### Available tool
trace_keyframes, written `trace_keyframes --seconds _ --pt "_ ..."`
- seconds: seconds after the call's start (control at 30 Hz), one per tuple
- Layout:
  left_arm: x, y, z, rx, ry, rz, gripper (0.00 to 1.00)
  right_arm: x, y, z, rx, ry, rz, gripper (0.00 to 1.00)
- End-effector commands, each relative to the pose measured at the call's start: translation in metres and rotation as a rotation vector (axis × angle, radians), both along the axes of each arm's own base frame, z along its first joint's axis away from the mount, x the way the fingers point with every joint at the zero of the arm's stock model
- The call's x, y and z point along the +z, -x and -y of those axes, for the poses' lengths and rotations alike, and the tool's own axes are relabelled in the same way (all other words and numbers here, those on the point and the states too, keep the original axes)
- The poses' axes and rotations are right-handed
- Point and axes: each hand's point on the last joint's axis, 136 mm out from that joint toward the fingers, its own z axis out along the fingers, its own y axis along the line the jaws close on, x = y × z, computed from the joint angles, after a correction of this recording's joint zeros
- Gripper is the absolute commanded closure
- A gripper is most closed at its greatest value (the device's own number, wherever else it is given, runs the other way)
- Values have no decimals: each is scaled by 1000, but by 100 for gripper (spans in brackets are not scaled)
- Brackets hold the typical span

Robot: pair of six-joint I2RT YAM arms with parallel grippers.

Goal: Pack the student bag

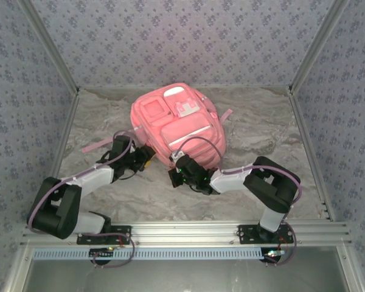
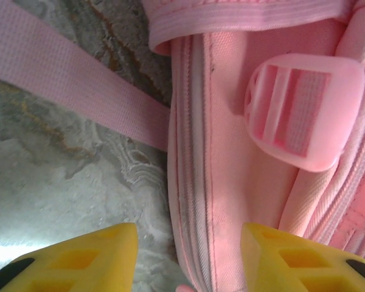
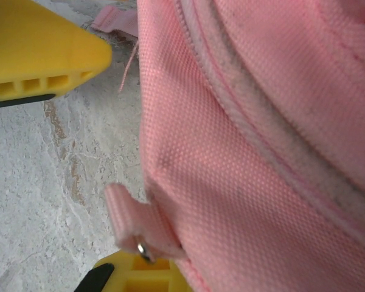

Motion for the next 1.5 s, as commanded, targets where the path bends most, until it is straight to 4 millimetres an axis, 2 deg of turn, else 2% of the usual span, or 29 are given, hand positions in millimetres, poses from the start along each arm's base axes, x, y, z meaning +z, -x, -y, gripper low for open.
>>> trace_keyframes --seconds 0.0,0.13,0.27,0.4,0.5,0.63,0.9,1.17,1.33,1.47 --pt "1 -12 8 -2 35 41 53 14 -6 -14 1 -74 21 100" --pt "-16 -20 13 9 52 17 59 13 -7 -14 -1 -70 20 100" --pt "-23 -29 9 44 19 2 65 12 -6 -15 -2 -63 10 100" --pt "-16 -40 11 56 10 18 76 6 -7 -9 -22 -21 7 100" --pt "-12 -41 10 68 -36 21 90 2 -6 -3 -32 8 -4 100" --pt "-9 -41 6 74 -76 31 100 -3 -4 9 -57 61 -12 100" --pt "-9 -43 0 94 -84 31 100 -12 6 36 -83 201 -70 100" --pt "-4 -45 -7 107 -87 37 100 -17 20 63 -112 247 -104 100" --pt "-4 -46 -9 110 -86 31 100 -11 20 79 -126 274 -91 100" --pt "-5 -45 -11 110 -90 28 100 -7 25 85 -88 250 -104 100"
